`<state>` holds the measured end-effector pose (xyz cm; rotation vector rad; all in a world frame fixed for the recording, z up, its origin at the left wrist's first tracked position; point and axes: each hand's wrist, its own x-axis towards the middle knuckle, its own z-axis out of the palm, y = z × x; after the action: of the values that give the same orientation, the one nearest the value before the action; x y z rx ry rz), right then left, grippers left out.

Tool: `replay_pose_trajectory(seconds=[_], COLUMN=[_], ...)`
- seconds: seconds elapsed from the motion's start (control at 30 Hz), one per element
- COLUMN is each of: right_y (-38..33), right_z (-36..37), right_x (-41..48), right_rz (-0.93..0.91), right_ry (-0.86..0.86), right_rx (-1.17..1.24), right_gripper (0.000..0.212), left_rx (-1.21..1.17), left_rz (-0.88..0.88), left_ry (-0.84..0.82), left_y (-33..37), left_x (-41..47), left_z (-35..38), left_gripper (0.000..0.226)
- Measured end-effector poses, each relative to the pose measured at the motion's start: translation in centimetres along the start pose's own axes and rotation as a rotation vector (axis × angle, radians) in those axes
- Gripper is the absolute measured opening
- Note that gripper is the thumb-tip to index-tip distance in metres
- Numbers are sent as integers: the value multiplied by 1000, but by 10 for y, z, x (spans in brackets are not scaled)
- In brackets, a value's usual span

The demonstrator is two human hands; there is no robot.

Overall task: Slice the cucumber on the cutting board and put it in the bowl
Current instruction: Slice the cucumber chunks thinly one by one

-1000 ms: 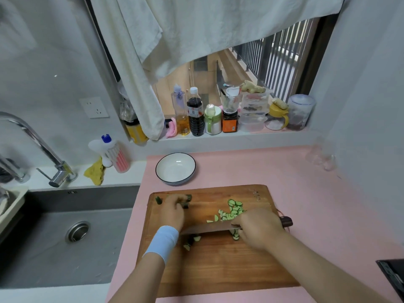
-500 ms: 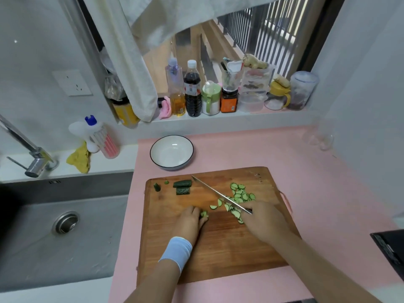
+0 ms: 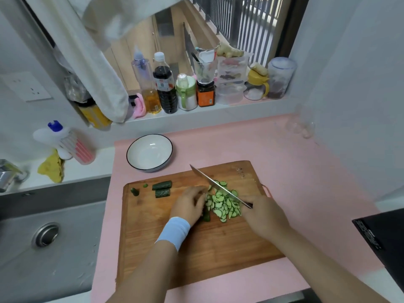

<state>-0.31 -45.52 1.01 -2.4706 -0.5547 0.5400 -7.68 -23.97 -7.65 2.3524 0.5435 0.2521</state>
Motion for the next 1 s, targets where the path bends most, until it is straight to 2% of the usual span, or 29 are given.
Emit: replay_pose_trajectory(seconds=[0.1, 0.13, 0.2, 0.27, 0.33, 0.5, 0.67, 0.73, 0.9, 1.0], right_y=[-3, -6, -12, -19, -24, -31, -25, -19, -6, -3], right_z=[2, 3, 8, 14, 19, 24, 17, 14, 2, -3], right_x=[8, 10, 14, 17, 19, 21, 19, 20, 21, 21], right_rz=[1, -6, -25, -52, -61, -73, -65, -50, -37, -42], right_ry=[-20, -29, -45, -58, -73, -95, -69, -59, -39, -20], right_rx=[9, 7, 12, 24, 30, 14, -1, 3, 48, 66], right_gripper=[30, 30, 32, 33, 33, 33, 33, 33, 32, 31], left_rx=[40, 91, 273, 409, 448, 393, 446, 411, 183, 41], left_rz=[-35, -69, -83, -12, 56, 79, 186, 211, 98, 17], left_ry=[139, 140, 111, 75, 58, 150, 7, -24, 46, -27], left_y=[-22, -31, -50, -67, -78, -69, -24, -15, -12, -4], left_x=[-22, -32, -57, -80, -91, -76, -46, -37, -22, -8], left_z=[-18, -23, -29, -26, -17, 5, 21, 30, 41, 37], left_gripper=[20, 18, 29, 36, 33, 33, 43, 36, 23, 15])
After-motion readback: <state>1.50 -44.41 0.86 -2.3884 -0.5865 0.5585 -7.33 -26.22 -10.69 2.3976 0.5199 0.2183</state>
